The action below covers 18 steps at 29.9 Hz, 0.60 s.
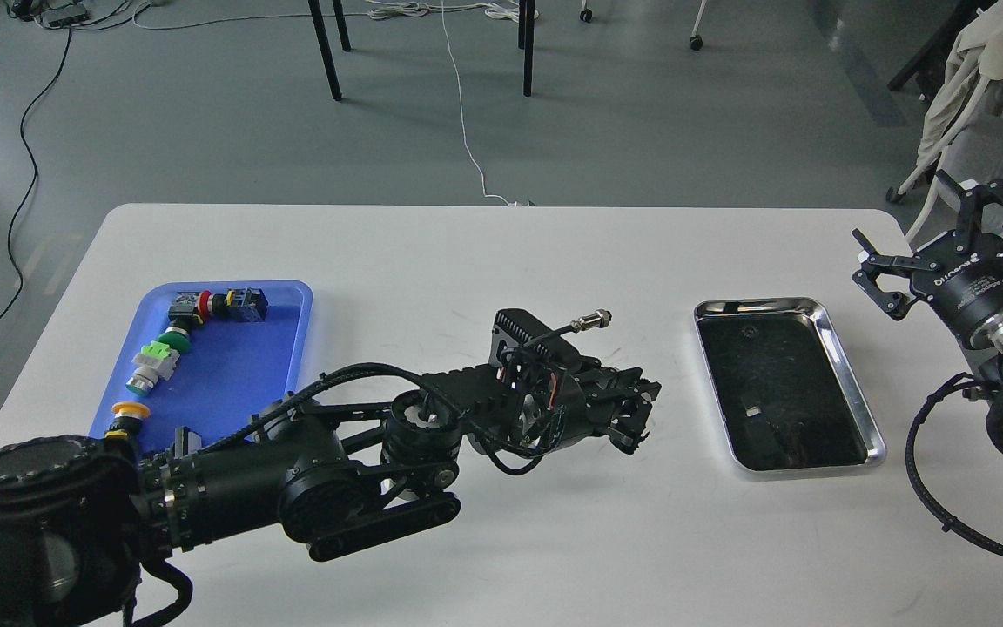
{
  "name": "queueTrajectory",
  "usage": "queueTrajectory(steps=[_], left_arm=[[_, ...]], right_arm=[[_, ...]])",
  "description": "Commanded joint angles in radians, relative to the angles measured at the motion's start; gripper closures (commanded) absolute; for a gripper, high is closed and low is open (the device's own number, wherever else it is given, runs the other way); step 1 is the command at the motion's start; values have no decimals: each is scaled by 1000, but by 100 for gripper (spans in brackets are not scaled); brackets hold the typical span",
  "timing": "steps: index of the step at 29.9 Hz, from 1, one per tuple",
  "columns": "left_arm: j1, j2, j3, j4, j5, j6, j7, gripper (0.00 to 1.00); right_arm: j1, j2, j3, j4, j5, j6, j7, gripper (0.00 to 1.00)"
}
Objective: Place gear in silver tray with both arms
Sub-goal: 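Carry the second gear with the left arm toward the silver tray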
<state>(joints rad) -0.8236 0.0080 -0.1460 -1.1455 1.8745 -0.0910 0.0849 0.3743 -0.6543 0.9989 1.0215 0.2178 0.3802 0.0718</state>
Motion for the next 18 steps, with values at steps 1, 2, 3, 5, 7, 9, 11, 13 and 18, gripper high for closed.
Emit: queueTrajectory(steps=[1,2,3,5,7,9,11,13,18], left_arm=[[14,-8,0,27,0,2,-4,91],[21,-8,0,35,0,4,-4,91],[29,-8,2,44,0,4,-5,91],[41,-8,6,68,0,5,-7,91],[49,-8,17,98,-1,7,-8,91],[49,-8,23,116,-1,16,-8,91],[50,-8,26,113,0,19,-7,90],[55,-8,26,112,0,20,-7,90],[57,-8,26,101,0,37,-8,89]], right_arm=[[-1,-1,0,0,0,-3,0,3],[-1,-1,0,0,0,-3,0,3],[-3,-1,0,-1,0,-3,0,3],[-3,-1,0,-3,0,-3,0,3],[-3,-1,0,-3,0,-3,0,3],[-5,-1,0,-3,0,-4,0,3],[-3,-2,1,-3,0,-3,0,3],[-3,-1,1,-3,0,-3,0,3],[-3,-1,3,-3,0,-3,0,3]])
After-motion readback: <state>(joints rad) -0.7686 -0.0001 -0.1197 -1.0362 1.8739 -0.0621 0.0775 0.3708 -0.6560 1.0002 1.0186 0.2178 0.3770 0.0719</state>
